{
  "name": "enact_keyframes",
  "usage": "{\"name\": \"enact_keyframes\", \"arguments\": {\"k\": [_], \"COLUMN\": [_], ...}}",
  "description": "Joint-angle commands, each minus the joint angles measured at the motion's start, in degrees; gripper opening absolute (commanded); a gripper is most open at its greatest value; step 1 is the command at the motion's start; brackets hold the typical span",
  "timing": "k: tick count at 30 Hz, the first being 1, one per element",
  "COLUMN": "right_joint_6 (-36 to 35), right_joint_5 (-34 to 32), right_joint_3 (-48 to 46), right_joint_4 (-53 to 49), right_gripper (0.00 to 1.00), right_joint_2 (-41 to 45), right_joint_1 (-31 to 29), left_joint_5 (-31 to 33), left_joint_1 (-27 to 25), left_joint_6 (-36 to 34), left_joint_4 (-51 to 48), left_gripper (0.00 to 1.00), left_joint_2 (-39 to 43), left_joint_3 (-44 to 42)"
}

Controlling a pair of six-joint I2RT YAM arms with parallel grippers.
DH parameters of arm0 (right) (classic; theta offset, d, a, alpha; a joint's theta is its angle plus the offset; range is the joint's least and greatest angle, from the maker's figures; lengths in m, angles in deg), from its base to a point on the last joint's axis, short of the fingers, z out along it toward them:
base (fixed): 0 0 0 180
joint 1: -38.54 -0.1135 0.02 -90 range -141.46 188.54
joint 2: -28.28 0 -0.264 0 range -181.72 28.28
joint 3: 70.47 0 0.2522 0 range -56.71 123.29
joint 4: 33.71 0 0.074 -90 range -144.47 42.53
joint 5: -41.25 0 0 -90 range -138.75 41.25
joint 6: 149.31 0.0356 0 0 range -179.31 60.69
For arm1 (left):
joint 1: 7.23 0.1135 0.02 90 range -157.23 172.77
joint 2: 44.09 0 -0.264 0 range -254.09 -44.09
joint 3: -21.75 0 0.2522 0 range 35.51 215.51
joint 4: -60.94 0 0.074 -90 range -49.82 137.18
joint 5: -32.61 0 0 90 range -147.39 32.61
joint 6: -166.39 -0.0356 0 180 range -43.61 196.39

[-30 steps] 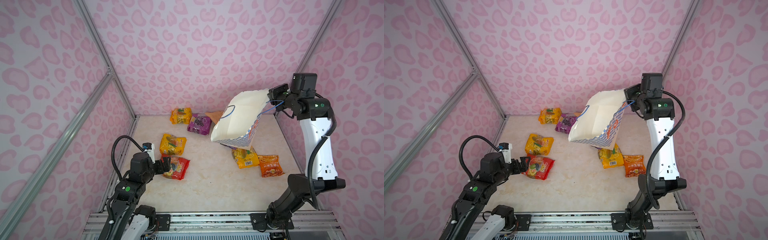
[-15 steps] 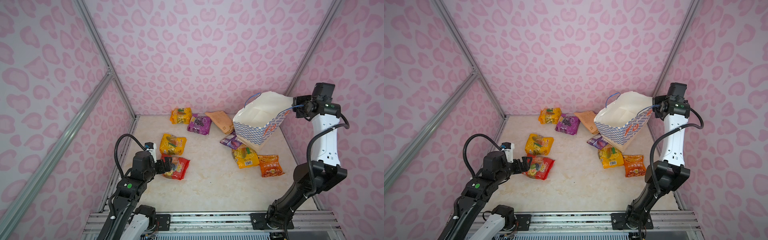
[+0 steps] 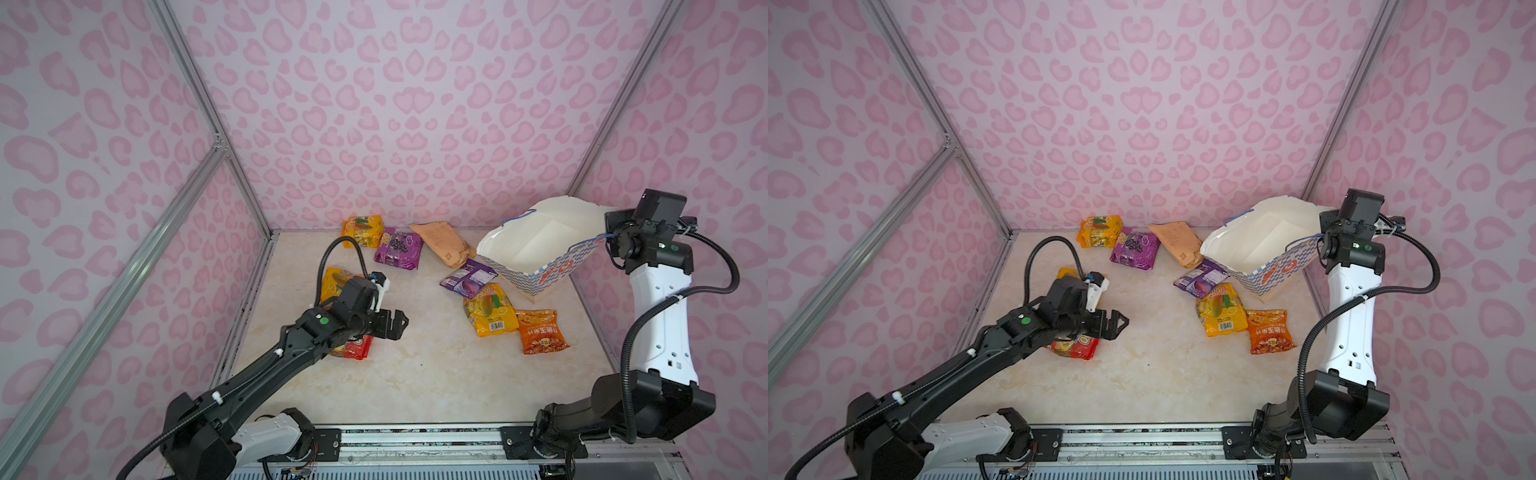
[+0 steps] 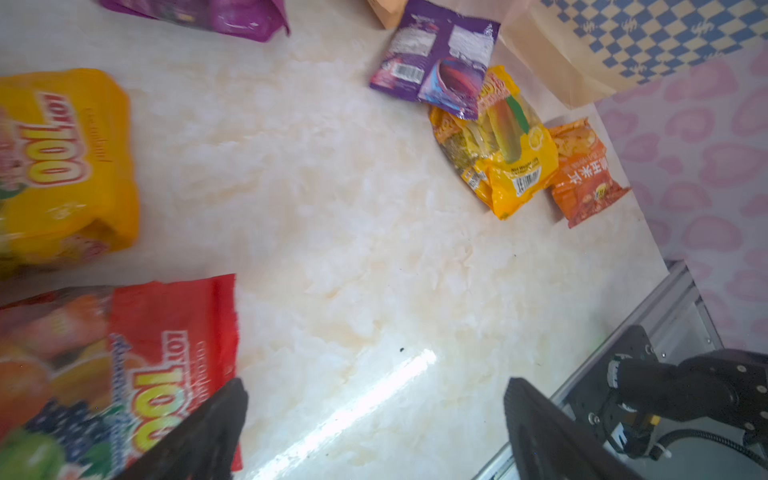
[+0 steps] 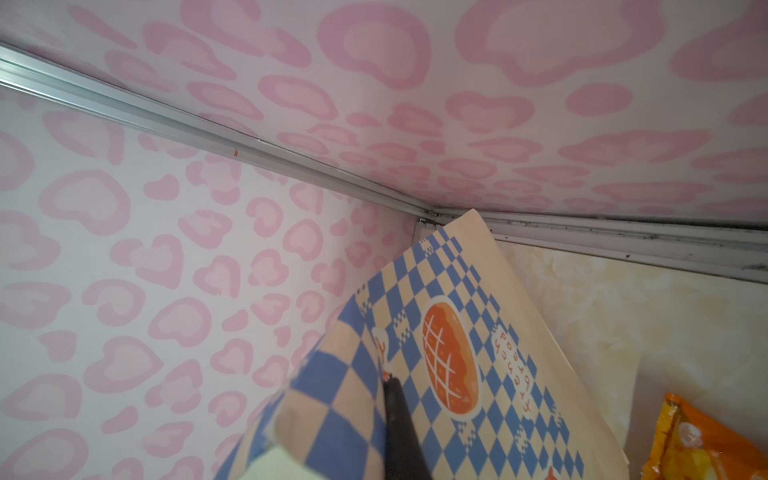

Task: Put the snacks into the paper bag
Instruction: 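Lower the paper bag with the right gripper while left reaches to snacks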

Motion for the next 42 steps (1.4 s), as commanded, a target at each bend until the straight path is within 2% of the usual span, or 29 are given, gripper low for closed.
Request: {"name": "enact_keyframes", "arguments": {"k": [1,6,10,14,18,22,25,29,36,42], "right_joint_6": [-3.57,-2.44,-1.19,-0.85,-0.8,-0.92,-0.94,-1.04,-1.51,-2.64], "right_joint_5": [-4.8,-2.92,-0.68,1.29,2.79,4.9,6.4,7.21,9.38,10.23], "right_joint_3": [-2.56,-7.84,-15.03,-18.08,-20.51,-21.25,-21.51,-22.61,-24.04,-24.91], "right_joint_4": [3.2,4.3,7.06,7.06,8.03,8.22,8.29,8.38,8.51,8.47], "right_gripper": [0.0,0.0,0.0,0.0,0.0,0.0,0.0,0.0,0.0,0.0], "right_joint_2": [1.22,2.4,4.64,5.8,7.4,7.71,7.7,8.13,8.98,9.55], "right_joint_1": [-0.01,-0.01,-0.01,0.47,0.87,1.29,1.35,1.38,1.31,1.22], "left_joint_5": [1.55,0.79,0.26,2.22,4.61,6.94,8.72,8.96,11.82,16.39], "left_joint_1": [-5.71,-11.66,-13.15,-13.24,-13.84,-13.86,-13.78,-12.19,-8.05,-2.58], "left_joint_6": [3.5,8.9,13.29,18.06,19.86,20.79,22.59,26.32,26.25,24.71], "left_joint_4": [5.66,8.61,9.72,9.14,7.37,5.26,4.62,4.34,4.09,4.61], "left_gripper": [0.98,0.96,0.91,0.9,0.87,0.79,0.7,0.42,0.04,0.04], "left_joint_2": [-9.56,-28.38,-41.12,-49.65,-56.55,-61.63,-63.77,-65.08,-61.67,-50.36], "left_joint_3": [5.72,18.5,28.85,36.66,44.18,49.54,50.85,50.58,45.58,32.53]}}
